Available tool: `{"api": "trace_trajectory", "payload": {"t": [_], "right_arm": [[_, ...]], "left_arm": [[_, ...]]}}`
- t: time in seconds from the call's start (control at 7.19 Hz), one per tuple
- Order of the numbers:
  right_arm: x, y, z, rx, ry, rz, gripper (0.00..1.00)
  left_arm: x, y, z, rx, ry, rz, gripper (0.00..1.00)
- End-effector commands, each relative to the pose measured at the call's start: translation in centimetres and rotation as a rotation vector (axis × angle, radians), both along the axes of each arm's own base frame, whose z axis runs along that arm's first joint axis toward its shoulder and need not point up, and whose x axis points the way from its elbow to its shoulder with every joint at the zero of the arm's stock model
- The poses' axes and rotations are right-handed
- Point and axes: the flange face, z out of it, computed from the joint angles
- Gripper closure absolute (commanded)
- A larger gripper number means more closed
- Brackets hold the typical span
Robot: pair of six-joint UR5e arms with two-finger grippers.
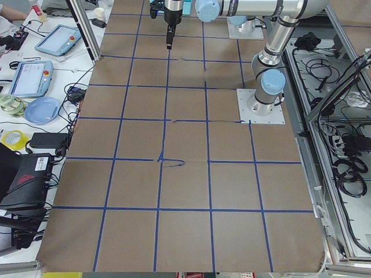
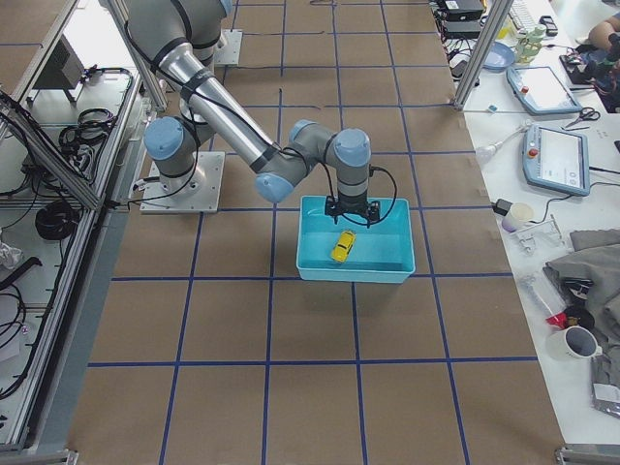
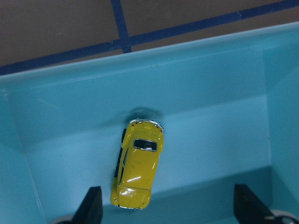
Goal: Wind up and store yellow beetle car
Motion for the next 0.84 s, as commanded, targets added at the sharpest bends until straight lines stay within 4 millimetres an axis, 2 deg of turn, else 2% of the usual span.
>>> {"api": "trace_trajectory", "payload": {"t": [0.0, 0.28, 0.7], "right_arm": [[2.1, 0.0, 6.3, 0.015, -0.027, -0.056, 0.0], [3.6, 0.6, 12.2, 0.059, -0.058, -0.091, 0.0], [6.7, 3.1, 18.7, 0.08, -0.061, -0.147, 0.0]], "left_arm": [[0.0, 0.0, 0.0, 0.0, 0.0, 0.001, 0.0], [0.0, 0.0, 0.1, -0.001, 0.0, 0.001, 0.0], [0.0, 0.0, 0.1, -0.001, 0.0, -0.001, 0.0]]}}
